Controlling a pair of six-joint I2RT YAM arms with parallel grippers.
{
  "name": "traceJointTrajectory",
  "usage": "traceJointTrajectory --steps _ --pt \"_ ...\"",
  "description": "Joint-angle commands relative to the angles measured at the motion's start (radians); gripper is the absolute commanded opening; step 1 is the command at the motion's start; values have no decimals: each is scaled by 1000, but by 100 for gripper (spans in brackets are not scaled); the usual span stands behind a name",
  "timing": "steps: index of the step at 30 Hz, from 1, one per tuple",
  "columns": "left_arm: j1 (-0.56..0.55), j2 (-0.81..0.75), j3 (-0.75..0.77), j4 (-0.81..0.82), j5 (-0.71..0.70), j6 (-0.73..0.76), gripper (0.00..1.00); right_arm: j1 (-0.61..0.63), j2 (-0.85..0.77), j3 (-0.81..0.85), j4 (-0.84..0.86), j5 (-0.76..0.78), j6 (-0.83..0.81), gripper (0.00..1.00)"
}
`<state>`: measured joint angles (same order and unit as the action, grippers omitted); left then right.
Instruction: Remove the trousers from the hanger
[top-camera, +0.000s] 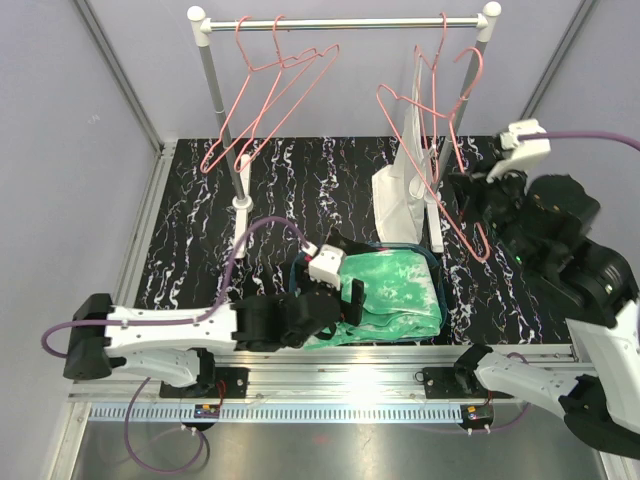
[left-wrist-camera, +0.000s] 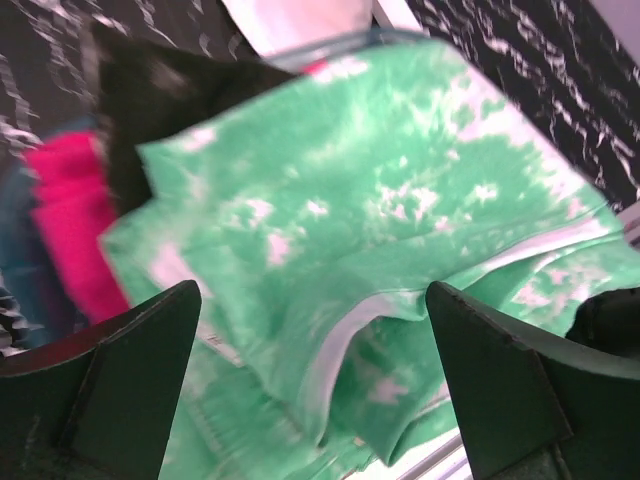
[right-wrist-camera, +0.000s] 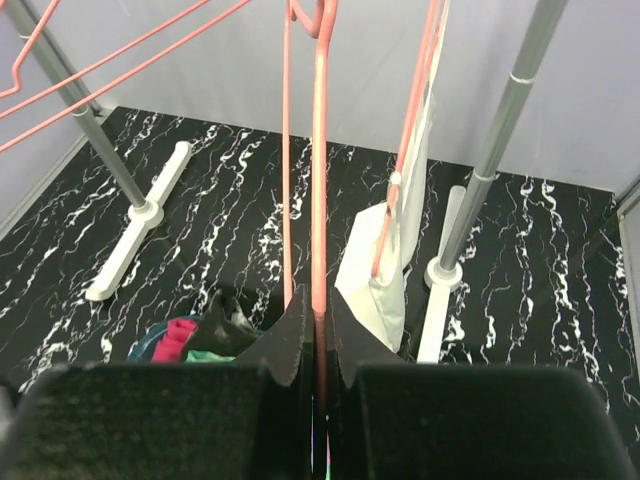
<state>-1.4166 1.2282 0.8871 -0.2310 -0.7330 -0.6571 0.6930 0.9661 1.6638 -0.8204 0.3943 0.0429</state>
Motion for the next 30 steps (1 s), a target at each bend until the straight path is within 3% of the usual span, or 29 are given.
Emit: traceJointTrajectory --steps 1,3,6,10,16,24,30 --pt "8 -100 98 -177 -123 7 99 3 74 76 116 38 -37 0" --pt "34 -133 133 -311 -175 -30 99 3 137 117 127 89 -35 0" --pt "158 -185 171 -442 -145 -75 99 3 221 168 150 144 -80 0" --pt "396 -251 180 -510 -51 -43 99 3 338 258 194 192 -127 0" --pt "606 -346 236 -603 61 7 99 3 511 389 266 232 -176 0" --pt "668 -430 309 -734 70 71 99 -1 704 499 331 192 -204 0" --pt "803 -460 296 -711 104 152 99 -1 781 484 378 187 -187 0"
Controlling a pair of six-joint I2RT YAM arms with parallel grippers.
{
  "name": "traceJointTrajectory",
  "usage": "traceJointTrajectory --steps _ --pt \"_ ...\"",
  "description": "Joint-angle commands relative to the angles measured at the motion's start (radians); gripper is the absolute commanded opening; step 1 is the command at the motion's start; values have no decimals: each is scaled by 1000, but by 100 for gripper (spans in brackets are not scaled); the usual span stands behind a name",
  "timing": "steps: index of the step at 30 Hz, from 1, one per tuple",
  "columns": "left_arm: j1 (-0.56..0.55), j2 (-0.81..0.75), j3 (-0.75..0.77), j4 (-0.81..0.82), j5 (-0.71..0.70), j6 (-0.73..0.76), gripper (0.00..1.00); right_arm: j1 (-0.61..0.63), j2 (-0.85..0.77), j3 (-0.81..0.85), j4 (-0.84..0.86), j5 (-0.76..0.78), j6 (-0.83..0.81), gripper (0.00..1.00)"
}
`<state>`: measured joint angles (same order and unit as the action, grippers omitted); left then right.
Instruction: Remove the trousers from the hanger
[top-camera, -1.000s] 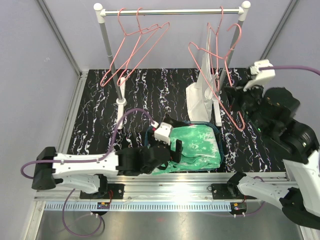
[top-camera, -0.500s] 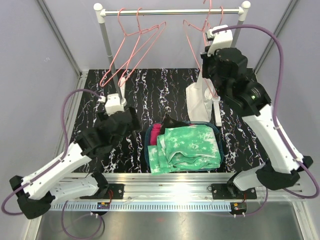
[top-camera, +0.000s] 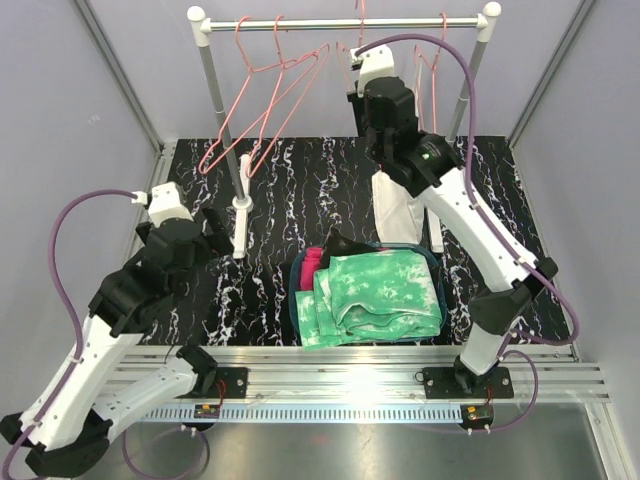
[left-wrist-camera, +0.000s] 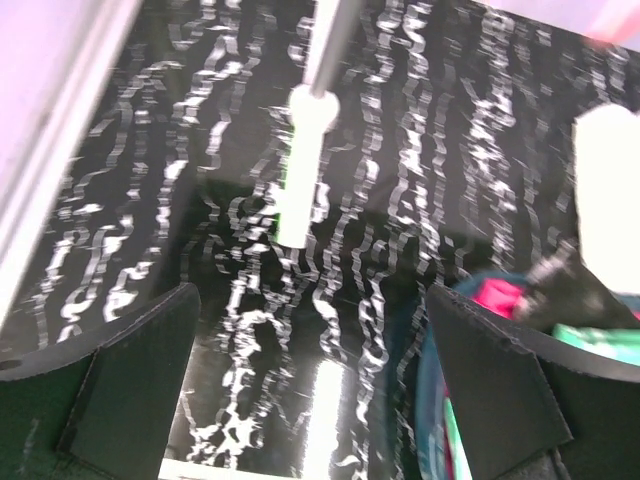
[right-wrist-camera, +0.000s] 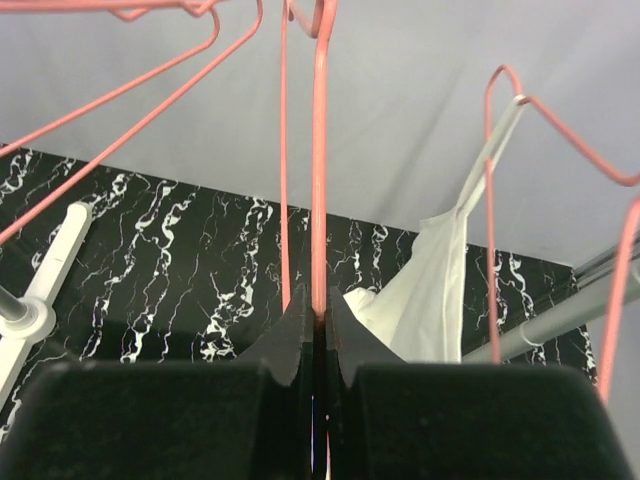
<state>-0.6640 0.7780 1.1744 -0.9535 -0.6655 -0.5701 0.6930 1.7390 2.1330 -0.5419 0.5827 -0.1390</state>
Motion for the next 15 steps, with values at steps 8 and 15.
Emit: traceJointTrajectory --steps 8,15 --pt "227 -59 -73 90 64 101 99 -1 -24 -80 143 -29 48 0" --pt "250 -78 -146 163 24 157 99 -1 -84 -202 198 -44 65 5"
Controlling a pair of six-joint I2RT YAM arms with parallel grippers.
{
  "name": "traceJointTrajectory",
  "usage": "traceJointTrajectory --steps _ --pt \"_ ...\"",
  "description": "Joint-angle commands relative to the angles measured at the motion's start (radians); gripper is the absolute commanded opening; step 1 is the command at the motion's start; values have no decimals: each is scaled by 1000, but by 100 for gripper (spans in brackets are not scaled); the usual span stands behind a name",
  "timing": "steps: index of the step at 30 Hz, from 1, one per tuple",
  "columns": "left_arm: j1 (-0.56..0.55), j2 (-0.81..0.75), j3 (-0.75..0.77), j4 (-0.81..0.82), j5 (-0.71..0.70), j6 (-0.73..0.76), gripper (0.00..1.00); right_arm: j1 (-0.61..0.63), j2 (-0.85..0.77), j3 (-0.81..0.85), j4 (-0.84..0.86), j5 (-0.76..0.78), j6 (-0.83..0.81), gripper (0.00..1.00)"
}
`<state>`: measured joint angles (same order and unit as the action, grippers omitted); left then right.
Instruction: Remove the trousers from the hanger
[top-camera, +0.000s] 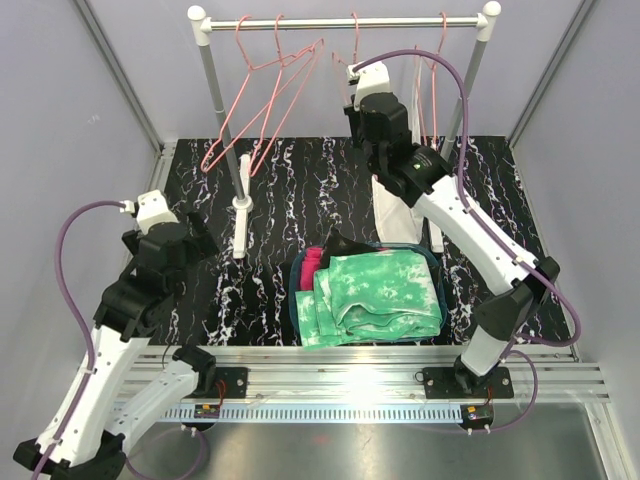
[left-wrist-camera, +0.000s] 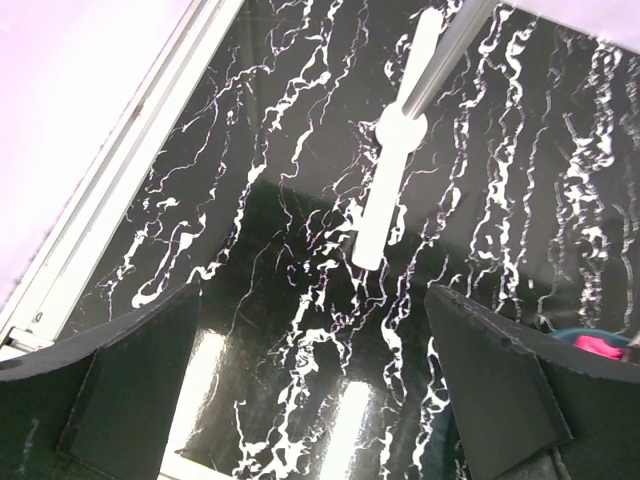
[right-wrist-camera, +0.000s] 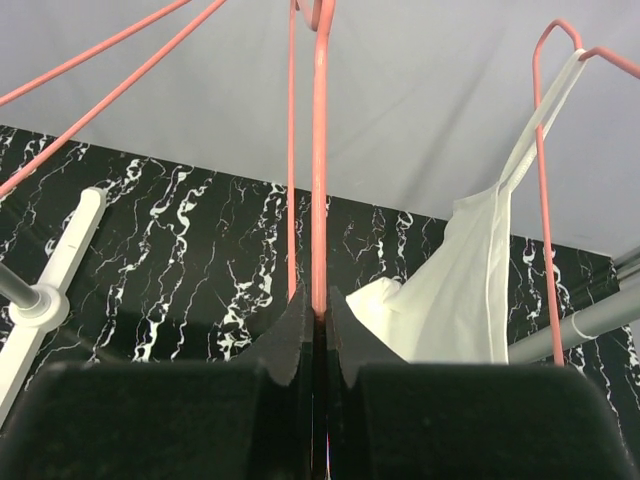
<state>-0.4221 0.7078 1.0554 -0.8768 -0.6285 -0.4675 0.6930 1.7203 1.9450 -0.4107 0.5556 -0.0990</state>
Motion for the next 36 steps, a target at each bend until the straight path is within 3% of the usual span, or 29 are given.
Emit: traceJointTrajectory --steps 1,6,7,8,9,11,15,17,18,22,27,31,36 --pt "9 -17 -40 100 -13 64 99 -1 -67 -15 66 -22 30 6" --pt "9 -37 -64 148 -8 75 99 -3 -80 -38 76 -22 30 9" --pt "9 -34 -63 147 -5 75 99 -1 -79 -38 72 -26 35 16" --pt "11 -34 -63 147 6 78 99 -1 -83 -38 64 -31 39 37" --pt "9 -36 -63 153 12 90 99 -3 -87 -38 55 -34 45 46" --pt "11 -41 -60 165 13 122 99 -1 -113 -50 44 -45 62 59" --pt "20 -63 -78 249 33 239 99 -1 -192 -63 -25 -88 82 68" --pt "34 -88 -95 303 61 277 99 -1 -273 -107 -62 -136 93 85" --pt "52 -99 -101 320 76 288 99 -1 -307 -125 -74 -158 93 99" --pt "88 -163 -135 387 104 326 99 -3 -468 -208 -178 -201 129 99" --pt "92 -221 -149 363 70 336 99 -1 -694 -325 -361 -65 174 99" --pt "92 -251 -127 241 47 299 99 0 -896 -469 -428 97 168 99" --pt "91 -281 -120 104 110 276 99 -1 -1053 -524 -545 113 192 99"
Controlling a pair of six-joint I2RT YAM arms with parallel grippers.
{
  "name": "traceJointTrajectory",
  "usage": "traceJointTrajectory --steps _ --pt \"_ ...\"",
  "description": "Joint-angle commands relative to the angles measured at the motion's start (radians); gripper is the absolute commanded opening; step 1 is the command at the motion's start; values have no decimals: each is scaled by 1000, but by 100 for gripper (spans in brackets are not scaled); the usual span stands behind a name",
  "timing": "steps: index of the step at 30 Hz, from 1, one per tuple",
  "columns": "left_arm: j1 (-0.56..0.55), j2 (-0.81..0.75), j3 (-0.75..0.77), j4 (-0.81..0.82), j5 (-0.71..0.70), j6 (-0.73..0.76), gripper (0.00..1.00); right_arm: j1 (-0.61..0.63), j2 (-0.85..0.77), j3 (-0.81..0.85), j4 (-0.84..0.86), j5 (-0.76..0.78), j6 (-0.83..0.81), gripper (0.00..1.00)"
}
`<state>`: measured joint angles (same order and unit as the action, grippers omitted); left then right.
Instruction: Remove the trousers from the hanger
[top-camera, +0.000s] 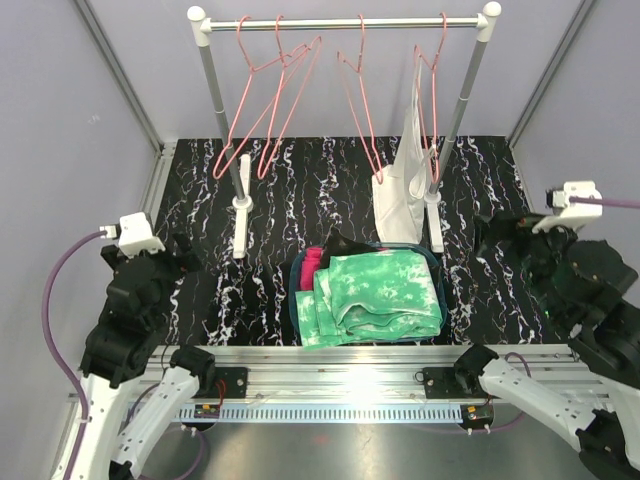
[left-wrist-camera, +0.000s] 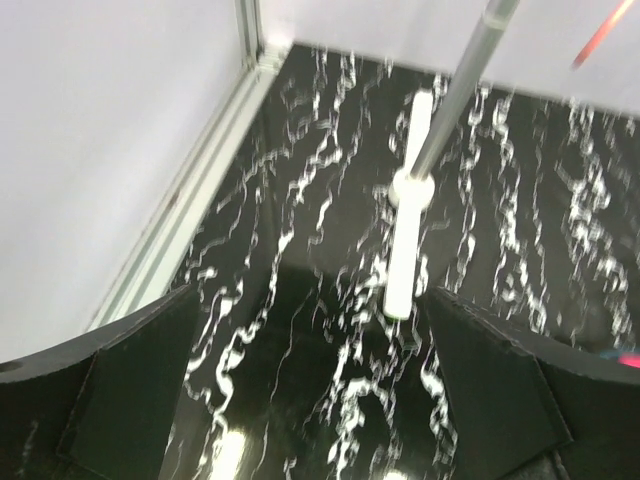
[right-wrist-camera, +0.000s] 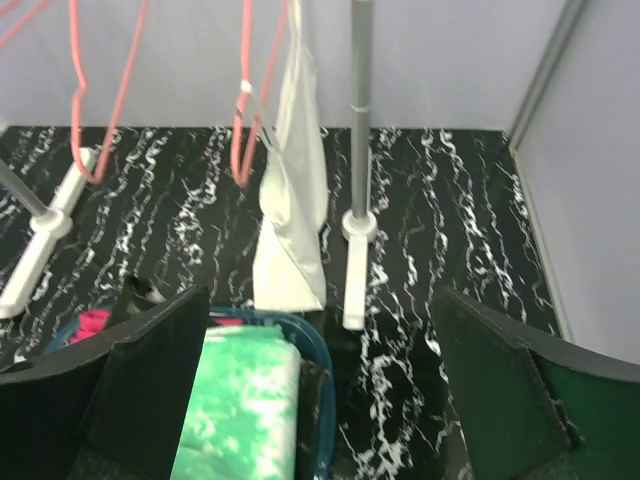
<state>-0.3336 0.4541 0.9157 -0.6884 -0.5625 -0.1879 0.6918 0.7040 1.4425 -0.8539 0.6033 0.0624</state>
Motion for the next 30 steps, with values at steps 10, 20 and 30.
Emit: traceJointTrajectory --steps 10,20,30 --pt "2 -161 28 -149 75 24 99 0 -153 -83 -283 73 67 100" --pt "2 -161 -8 -114 110 -22 99 0 -219 -243 -139 110 82 99" --pt "2 -173 -61 -50 135 -31 99 0 -230 -274 -111 127 77 99"
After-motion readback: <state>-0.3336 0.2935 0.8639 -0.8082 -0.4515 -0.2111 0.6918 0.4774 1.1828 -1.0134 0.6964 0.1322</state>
